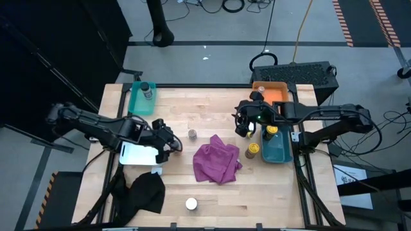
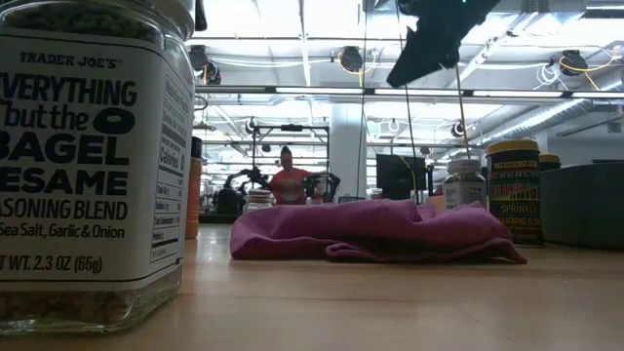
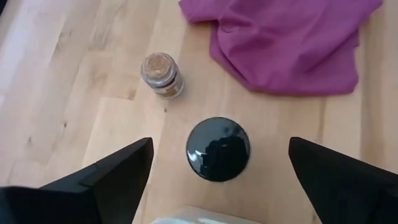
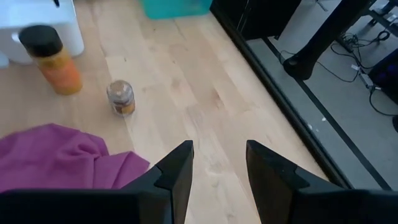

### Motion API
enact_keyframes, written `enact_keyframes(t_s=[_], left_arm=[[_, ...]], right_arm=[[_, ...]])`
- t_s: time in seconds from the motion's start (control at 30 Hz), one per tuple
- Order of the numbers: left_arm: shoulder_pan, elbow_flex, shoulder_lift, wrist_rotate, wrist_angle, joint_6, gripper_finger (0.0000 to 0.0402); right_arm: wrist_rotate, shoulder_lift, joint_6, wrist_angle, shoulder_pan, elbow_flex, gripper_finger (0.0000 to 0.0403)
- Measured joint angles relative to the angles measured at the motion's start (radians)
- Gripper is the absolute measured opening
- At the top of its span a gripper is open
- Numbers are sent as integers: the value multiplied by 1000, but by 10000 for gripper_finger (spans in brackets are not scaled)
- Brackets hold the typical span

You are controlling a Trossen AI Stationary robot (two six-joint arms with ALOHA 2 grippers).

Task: Sort spices by type
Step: Put the black seasoning bottle into the blue bin

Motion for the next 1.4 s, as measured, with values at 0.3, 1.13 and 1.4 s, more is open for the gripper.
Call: enact_keyframes(t_s=[0.3, 1.13, 1.4], left_arm=[[38, -9, 84, 29, 30, 30, 382], [64, -29, 180, 83, 70, 79, 332], [81, -83, 180, 82, 122, 82, 248]], right_arm=[[0, -1, -3, 5, -24, -17, 130], [-4, -1, 0, 5, -28, -17, 130], [-4, -1, 0, 6, -28, -17, 130]])
